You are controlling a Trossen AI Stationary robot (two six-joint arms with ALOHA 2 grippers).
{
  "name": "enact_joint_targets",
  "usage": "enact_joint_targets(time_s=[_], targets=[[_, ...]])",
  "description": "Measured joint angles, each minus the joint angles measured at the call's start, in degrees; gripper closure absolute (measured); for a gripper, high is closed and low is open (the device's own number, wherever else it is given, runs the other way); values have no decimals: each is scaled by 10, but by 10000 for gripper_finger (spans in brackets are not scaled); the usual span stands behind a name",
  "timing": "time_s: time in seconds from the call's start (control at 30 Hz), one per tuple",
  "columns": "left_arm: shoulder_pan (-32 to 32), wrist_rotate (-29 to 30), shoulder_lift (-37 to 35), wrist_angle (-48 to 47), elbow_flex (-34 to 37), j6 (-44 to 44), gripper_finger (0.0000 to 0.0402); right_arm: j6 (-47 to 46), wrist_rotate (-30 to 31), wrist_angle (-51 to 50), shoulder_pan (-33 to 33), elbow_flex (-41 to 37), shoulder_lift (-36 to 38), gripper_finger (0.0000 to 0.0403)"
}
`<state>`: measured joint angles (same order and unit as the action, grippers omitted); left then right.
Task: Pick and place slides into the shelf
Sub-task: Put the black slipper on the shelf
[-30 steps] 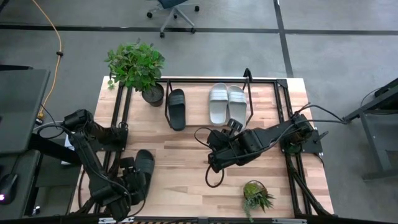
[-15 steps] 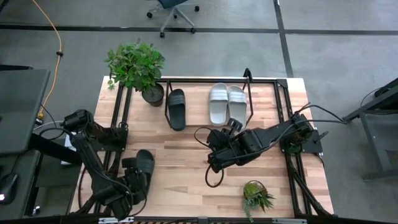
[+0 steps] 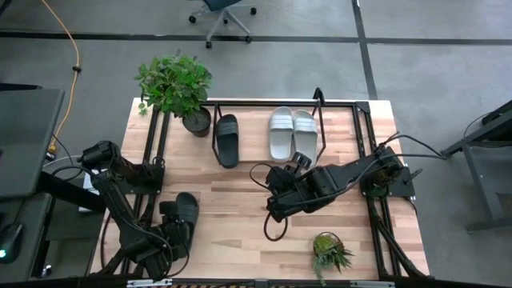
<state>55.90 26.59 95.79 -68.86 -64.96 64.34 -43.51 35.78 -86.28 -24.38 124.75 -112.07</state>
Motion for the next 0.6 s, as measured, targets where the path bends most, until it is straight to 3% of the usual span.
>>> enact_joint_targets(time_s=[0.33,0.6], targets=[[0,-8,0,42,31,-15,272,0,-1,0,0,0,0,289],[-1,1,0,16,37,-11,273,0,-7,9,0,0,0,289]])
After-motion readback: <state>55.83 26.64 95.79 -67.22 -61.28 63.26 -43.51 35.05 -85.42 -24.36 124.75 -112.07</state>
